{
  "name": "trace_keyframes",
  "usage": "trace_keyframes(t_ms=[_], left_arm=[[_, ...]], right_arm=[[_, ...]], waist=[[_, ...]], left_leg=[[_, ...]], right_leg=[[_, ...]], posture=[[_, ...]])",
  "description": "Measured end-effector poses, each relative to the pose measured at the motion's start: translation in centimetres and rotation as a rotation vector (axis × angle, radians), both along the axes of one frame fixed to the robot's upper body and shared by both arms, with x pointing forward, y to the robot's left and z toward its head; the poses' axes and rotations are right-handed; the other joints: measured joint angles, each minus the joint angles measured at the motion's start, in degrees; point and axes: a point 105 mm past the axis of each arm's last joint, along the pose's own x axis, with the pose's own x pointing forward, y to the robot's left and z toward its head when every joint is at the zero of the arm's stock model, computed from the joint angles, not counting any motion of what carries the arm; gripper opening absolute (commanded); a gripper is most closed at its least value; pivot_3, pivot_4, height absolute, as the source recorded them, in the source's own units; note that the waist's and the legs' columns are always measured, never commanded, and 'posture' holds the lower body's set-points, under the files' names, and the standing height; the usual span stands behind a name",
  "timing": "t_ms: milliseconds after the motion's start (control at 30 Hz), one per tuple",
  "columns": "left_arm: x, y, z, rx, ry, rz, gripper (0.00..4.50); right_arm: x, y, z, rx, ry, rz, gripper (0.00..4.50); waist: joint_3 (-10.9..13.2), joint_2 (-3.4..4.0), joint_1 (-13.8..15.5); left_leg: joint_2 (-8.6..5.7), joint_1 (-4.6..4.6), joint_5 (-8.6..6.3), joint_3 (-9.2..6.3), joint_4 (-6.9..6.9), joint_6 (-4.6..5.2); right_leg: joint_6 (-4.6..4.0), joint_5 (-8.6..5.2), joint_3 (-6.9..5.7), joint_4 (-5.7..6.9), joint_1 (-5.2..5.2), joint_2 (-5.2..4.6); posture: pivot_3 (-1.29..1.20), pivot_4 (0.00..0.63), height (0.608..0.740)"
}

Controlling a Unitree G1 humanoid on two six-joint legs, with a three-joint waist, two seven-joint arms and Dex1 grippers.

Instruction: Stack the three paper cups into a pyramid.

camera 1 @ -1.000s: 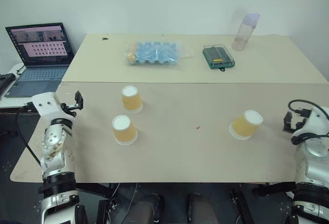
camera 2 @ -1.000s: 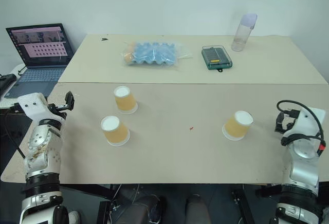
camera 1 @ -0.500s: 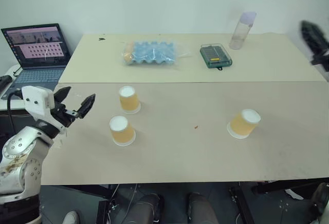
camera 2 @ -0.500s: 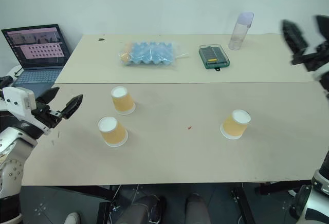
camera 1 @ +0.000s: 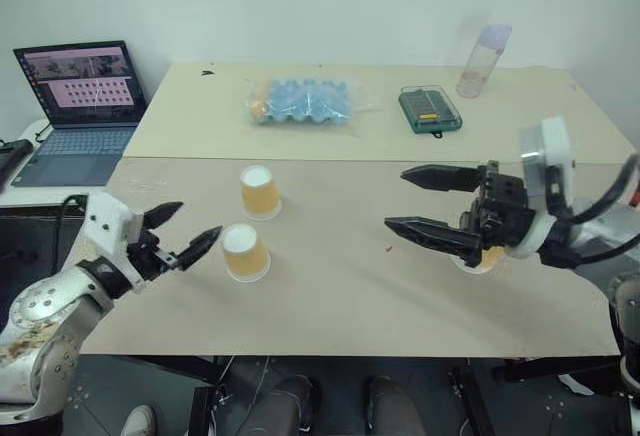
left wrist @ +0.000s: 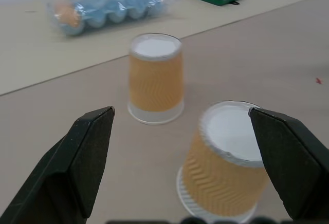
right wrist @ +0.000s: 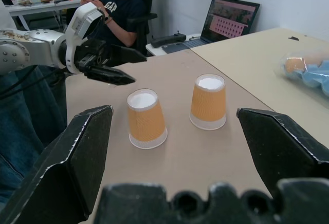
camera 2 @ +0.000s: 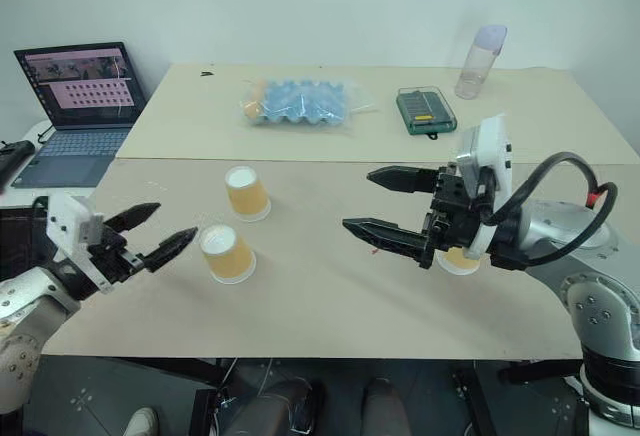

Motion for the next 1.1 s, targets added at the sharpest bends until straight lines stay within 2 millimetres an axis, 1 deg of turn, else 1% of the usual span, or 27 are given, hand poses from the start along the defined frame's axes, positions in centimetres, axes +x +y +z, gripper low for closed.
trace_keyframes(t_ms=[33,100,200,267,367,467,567,700,867,1000,1100], left_arm=[[-0.3,-0.6,0.1,0.007,0.004,-0.046,4.47],[-0.4,-0.7,0.1,0.015,0.009,-0.064,4.47],[-0.8,-1.1,-0.5,0.036,0.045,-0.124,4.47],[-0.8,-1.1,-1.2,0.035,0.074,-0.135,4.47],[-0.5,-1.1,-2.9,0.054,0.123,-0.145,4.47],[0.1,-1.3,-3.6,0.054,0.133,-0.152,4.47],[0.7,-1.2,-3.7,0.065,0.115,-0.146,4.47],[1.4,-1.7,-3.8,0.060,0.102,-0.156,4.47],[2.1,-2.6,-2.8,0.056,0.058,-0.182,4.47],[2.3,-3.3,-2.6,0.045,0.050,-0.205,4.47],[2.4,-3.4,-2.5,0.044,0.053,-0.208,4.47]], right_arm=[[0.3,-0.1,-0.3,-0.005,0.005,-0.022,4.50],[0.4,-0.1,-0.4,-0.008,0.004,-0.030,4.50],[0.6,0.1,-0.8,0.001,0.014,-0.041,4.50],[0.6,0.1,-0.8,0.004,0.013,-0.046,4.50],[0.5,0.3,-0.7,0.007,0.003,-0.051,4.50],[0.2,0.3,-0.7,0.011,0.003,-0.059,4.50],[0.2,0.1,-0.6,0.021,-0.001,-0.070,4.50],[0.1,0.1,-0.6,0.022,-0.003,-0.082,4.50],[0.2,-0.1,-1.0,0.021,0.012,-0.102,4.50],[0.3,-0.3,-1.2,0.013,0.017,-0.117,4.50],[0.3,-0.3,-1.3,0.009,0.015,-0.122,4.50]], waist=[[0.0,0.00,0.0],[0.0,0.01,0.1],[0.0,0.01,0.0],[0.0,0.01,0.1],[0.0,0.01,0.2],[0.0,0.01,0.5],[0.0,0.01,0.6],[0.0,0.01,0.7],[0.0,0.00,0.7],[0.0,0.00,0.6],[0.0,0.00,0.6]], left_leg=[[0.02,0.00,0.00,0.00,0.00,0.00],[0.02,0.00,0.00,0.00,-0.01,0.00],[0.04,0.00,0.00,0.02,-0.02,0.00],[0.04,0.01,0.00,0.02,-0.02,0.00],[0.04,0.01,0.00,0.02,-0.02,0.00],[0.04,0.00,0.00,0.02,-0.02,0.00],[0.04,0.00,0.00,0.02,-0.02,0.00],[0.04,-0.01,-0.01,0.02,-0.02,0.01],[0.04,0.00,-0.01,0.02,-0.02,0.01],[0.04,0.00,0.00,0.02,-0.02,0.00],[0.04,0.00,0.00,0.01,-0.02,0.00]], right_leg=[[-0.02,0.01,-0.01,0.05,-0.02,0.01],[-0.03,0.01,0.00,0.05,-0.04,0.01],[-0.04,0.01,0.01,0.04,-0.03,0.02],[-0.04,0.01,0.00,0.04,-0.03,0.02],[-0.05,0.02,0.00,0.03,-0.02,0.01],[-0.05,0.02,-0.01,0.03,-0.03,0.02],[-0.05,0.03,-0.01,0.01,-0.02,0.01],[-0.05,0.03,-0.01,-0.01,-0.03,0.01],[-0.05,0.03,-0.02,0.00,-0.03,0.02],[-0.05,0.03,-0.02,0.00,-0.03,0.02],[-0.05,0.03,-0.02,0.01,-0.03,0.03]], posture=[[0.00,0.150,0.740],[0.00,0.150,0.740],[0.00,0.150,0.740],[0.00,0.150,0.740],[0.00,0.150,0.740],[0.00,0.150,0.740],[0.00,0.150,0.740],[0.00,0.150,0.740],[0.00,0.150,0.740],[0.00,0.150,0.740],[0.00,0.150,0.740]])
